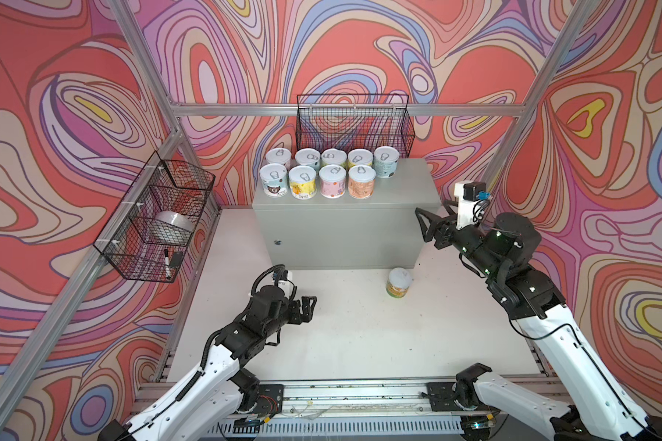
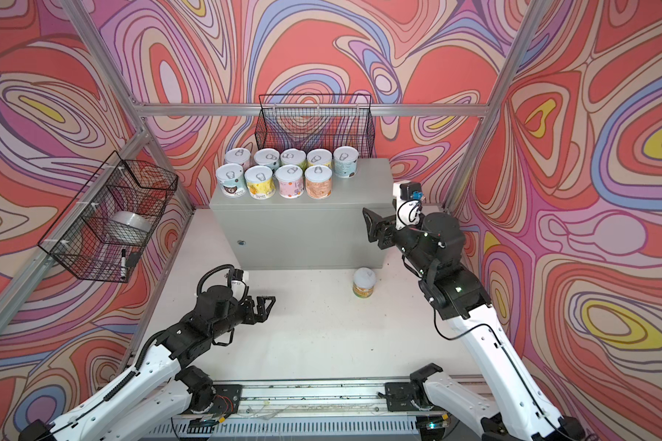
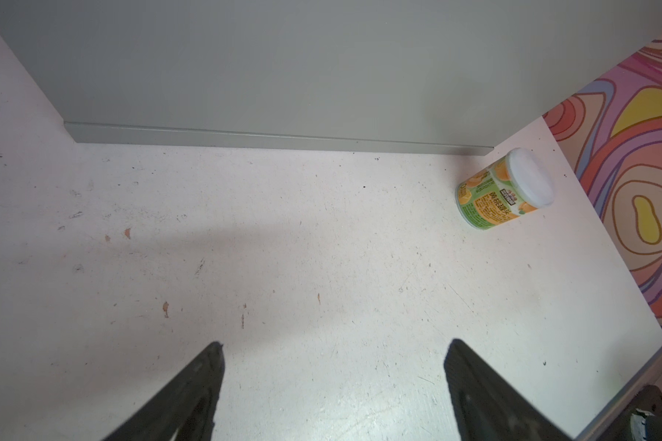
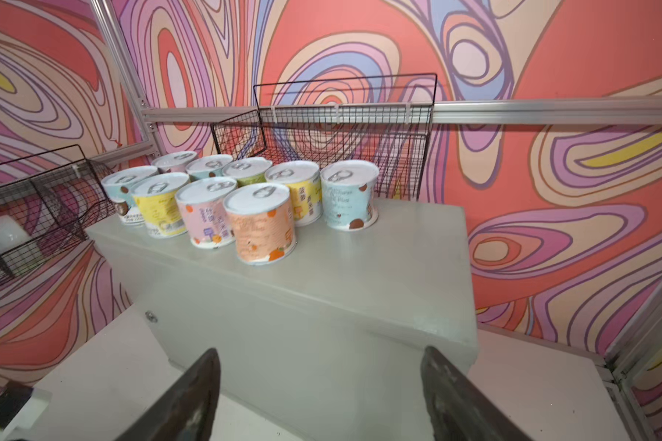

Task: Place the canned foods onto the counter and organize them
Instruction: 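Lower the right gripper to the green-and-orange tub on the floor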

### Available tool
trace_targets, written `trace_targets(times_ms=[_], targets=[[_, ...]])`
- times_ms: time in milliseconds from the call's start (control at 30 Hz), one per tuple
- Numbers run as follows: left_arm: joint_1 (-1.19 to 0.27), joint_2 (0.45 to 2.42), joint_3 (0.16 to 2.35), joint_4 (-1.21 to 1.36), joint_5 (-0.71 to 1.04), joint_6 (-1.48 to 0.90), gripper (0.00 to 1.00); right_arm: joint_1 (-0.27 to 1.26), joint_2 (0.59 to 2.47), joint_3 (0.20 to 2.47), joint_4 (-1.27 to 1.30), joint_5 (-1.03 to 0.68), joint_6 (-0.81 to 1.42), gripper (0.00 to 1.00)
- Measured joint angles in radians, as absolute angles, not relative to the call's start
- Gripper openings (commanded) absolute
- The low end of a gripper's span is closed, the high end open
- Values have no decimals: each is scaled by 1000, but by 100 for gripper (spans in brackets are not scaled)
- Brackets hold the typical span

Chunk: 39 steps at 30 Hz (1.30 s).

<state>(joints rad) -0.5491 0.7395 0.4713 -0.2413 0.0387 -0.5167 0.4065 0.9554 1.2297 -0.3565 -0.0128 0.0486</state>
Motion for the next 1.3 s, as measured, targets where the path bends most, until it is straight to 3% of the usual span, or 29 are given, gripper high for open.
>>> trace_targets(times_ms=[300,600,1300], targets=[[-563,720,443,-226,24,-520,89,448,756,852,-427,99,184,93],[-657,814,440,-183,-5,-516,92,449,819,569,-325,138,295,98],[-675,958,444,-31,40,-527,92,451,1108,484,-16,134,382,98]])
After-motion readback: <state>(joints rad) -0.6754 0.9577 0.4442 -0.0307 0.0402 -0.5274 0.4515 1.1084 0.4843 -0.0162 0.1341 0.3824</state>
